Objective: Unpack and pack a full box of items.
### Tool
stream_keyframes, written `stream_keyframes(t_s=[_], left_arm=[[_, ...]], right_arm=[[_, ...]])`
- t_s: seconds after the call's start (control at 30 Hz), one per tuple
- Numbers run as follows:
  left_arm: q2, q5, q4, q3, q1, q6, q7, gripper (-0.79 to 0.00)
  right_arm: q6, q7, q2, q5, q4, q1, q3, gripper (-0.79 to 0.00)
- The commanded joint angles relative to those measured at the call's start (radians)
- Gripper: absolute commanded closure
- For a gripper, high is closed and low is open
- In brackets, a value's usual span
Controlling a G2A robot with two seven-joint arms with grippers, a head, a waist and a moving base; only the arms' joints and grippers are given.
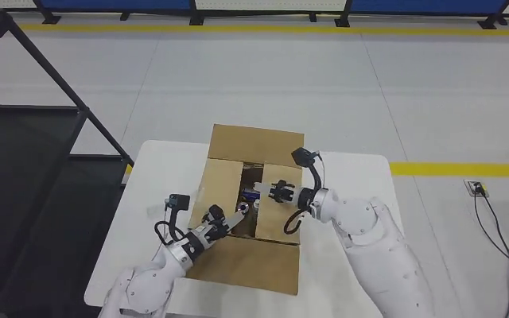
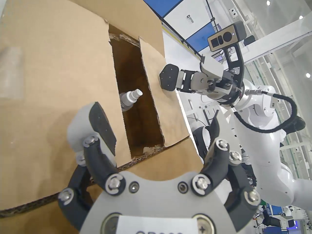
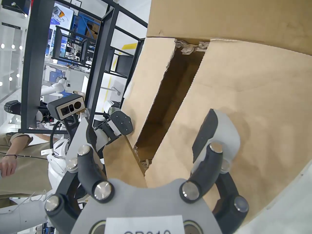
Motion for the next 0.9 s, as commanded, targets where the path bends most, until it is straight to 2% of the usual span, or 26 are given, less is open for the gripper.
stream_keyframes(t_s=[0.0, 0.33, 0.53, 0.7, 0.87], left_arm=[[0.002, -0.002, 0.008, 0.002, -0.003, -0.001, 0.0, -0.785], [0.009, -0.026, 0.036, 0.007, -0.021, 0.007, -0.015, -0.785], [0.014, -0.075, 0.012, -0.003, -0.017, -0.001, -0.024, -0.785], [0.025, -0.143, -0.08, -0.066, 0.02, -0.023, -0.047, -0.785], [0.041, -0.238, -0.18, -0.188, 0.101, -0.061, -0.089, -0.785]], right_arm=[[0.013, -0.005, 0.0, 0.008, 0.014, 0.008, -0.001, -0.785], [0.056, -0.002, -0.002, 0.013, 0.073, 0.057, -0.042, -0.785], [0.055, -0.016, 0.0, 0.025, 0.073, 0.065, -0.048, -0.785], [0.05, -0.038, 0.006, 0.038, 0.027, 0.055, -0.027, -0.785], [0.057, -0.101, 0.01, 0.068, -0.011, 0.049, 0.003, -0.785]])
